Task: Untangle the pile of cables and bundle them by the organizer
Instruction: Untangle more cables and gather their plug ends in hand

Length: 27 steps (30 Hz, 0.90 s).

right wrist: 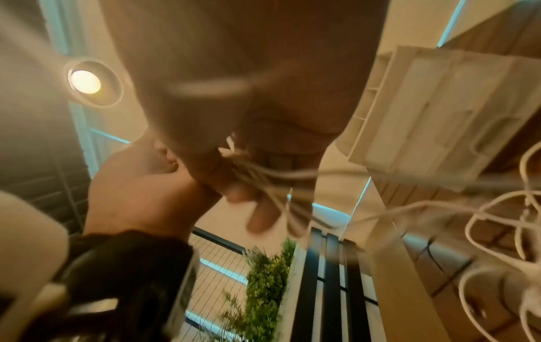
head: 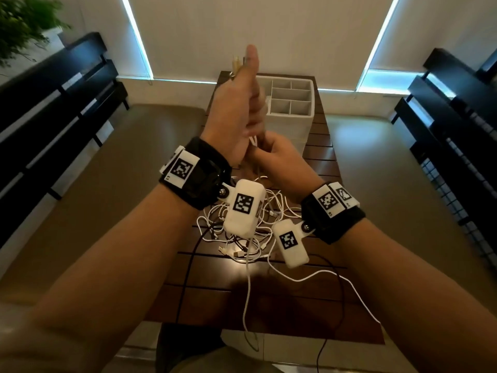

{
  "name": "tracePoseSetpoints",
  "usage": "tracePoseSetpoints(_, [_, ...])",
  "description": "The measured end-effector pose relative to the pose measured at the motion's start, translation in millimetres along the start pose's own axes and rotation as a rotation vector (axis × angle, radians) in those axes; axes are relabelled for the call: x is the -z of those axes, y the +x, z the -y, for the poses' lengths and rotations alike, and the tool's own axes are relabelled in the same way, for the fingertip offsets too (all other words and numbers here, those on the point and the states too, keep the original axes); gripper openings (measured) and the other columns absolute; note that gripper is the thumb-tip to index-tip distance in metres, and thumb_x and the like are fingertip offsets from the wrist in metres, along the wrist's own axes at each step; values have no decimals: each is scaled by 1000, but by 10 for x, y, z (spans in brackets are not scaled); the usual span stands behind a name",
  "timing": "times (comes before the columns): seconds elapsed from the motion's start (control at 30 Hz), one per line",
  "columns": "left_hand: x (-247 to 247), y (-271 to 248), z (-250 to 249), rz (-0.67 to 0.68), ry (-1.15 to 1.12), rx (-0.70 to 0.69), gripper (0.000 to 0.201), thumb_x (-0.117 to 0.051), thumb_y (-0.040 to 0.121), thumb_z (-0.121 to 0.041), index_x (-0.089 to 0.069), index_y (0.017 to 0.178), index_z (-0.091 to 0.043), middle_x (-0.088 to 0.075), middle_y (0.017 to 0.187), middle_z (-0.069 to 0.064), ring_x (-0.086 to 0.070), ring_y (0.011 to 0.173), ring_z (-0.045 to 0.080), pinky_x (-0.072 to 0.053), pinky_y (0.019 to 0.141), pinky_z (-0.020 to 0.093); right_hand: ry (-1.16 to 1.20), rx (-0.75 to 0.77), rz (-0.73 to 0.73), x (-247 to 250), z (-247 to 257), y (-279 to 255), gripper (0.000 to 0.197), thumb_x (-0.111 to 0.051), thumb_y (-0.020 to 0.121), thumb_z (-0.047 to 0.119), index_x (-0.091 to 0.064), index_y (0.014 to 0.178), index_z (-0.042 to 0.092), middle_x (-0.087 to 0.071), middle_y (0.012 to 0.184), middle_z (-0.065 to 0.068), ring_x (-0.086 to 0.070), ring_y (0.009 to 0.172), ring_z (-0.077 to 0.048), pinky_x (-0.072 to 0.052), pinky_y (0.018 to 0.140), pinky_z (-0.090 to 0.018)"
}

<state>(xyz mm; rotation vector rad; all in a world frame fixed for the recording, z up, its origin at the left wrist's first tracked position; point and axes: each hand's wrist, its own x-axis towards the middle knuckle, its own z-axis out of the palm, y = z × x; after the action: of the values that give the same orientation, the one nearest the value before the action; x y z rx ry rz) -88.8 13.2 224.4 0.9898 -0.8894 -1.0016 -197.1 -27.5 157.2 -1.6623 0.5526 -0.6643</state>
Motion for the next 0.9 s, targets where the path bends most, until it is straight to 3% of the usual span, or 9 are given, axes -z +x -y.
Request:
tracePoseSetpoints(0.03, [26, 6, -49, 2, -10, -4, 57, -52, 108, -46, -30, 59, -27, -20, 56, -5, -15, 46, 13, -20, 37, 22, -6, -8, -12, -44, -45, -23, 29, -56, 107, 20, -60, 94, -6, -52, 74, -19, -50, 57, -21, -44, 51, -23])
tracePoseSetpoints(0.1, [84, 23, -143, -30, -23, 0, 57, -58, 106, -38, -28, 58, -28, -20, 51, -8, -15, 44, 12, -18, 37, 22, -32, -7, -27, -120, -167, -73, 53, -58, 104, 39, -54, 74, -5, -45, 67, -15, -37, 54, -23, -34, 47, -27])
tracePoseSetpoints(0.2, [84, 3, -133, -53, 23, 18, 55, -60, 104, -29, -31, 57, -30, -22, 49, -7, -15, 43, 13, -16, 38, 21, -161, -16, -40, -107, -373, -96, 53, -60, 104, 35, -50, 59, 10, -48, 55, -3, -42, 51, -18, -33, 51, -27])
tracePoseSetpoints(0.27, [72, -39, -37, -30, 44, 21, 54, -60, 105, -25, -36, 56, -30, -23, 50, -6, -15, 42, 14, -17, 38, 23, -301, -33, -53, -24, -575, -61, 54, -58, 106, 31, -46, 56, 16, -47, 47, 12, -40, 45, -6, -34, 51, -27])
tracePoseSetpoints(0.4, [111, -51, -106, 7, 32, -2, 48, -60, 105, -24, -39, 62, -30, -26, 50, -8, -19, 42, 12, -19, 37, 25, -584, -109, -24, 111, -973, -116, 56, -53, 102, 40, -54, 59, 3, -52, 54, -9, -47, 53, -26, -40, 59, -44])
tracePoseSetpoints(0.47, [189, -43, -234, 8, 27, -50, 45, -58, 105, -23, -38, 65, -29, -27, 51, -9, -20, 42, 12, -20, 37, 25, -640, -205, -66, 196, -1162, -194, 53, -60, 102, 33, -55, 60, 1, -49, 53, -5, -44, 53, -22, -35, 58, -40])
tracePoseSetpoints(0.63, [398, -53, -306, -44, 58, -101, 49, -55, 106, -24, -35, 62, -29, -26, 51, -9, -17, 46, 14, -17, 41, 29, -577, -410, -126, 380, -1444, -260, 47, -66, 97, 42, -72, 80, -1, -69, 71, -15, -63, 66, -31, -51, 67, -42])
tracePoseSetpoints(0.77, [555, -30, -368, -115, 85, -137, 50, -54, 106, -26, -31, 62, -30, -23, 53, -9, -16, 48, 15, -19, 43, 28, -548, -463, -114, 513, -1505, -316, 52, -68, 96, 45, -61, 63, 5, -52, 58, -6, -48, 54, -19, -41, 62, -37])
tracePoseSetpoints(0.9, [717, 8, -525, -168, 88, -170, 51, -55, 105, -28, -30, 61, -29, -21, 52, -8, -16, 46, 14, -20, 42, 26, -596, -507, -131, 619, -1498, -441, 55, -64, 101, 41, -52, 54, 14, -47, 53, -4, -48, 56, -24, -38, 63, -36])
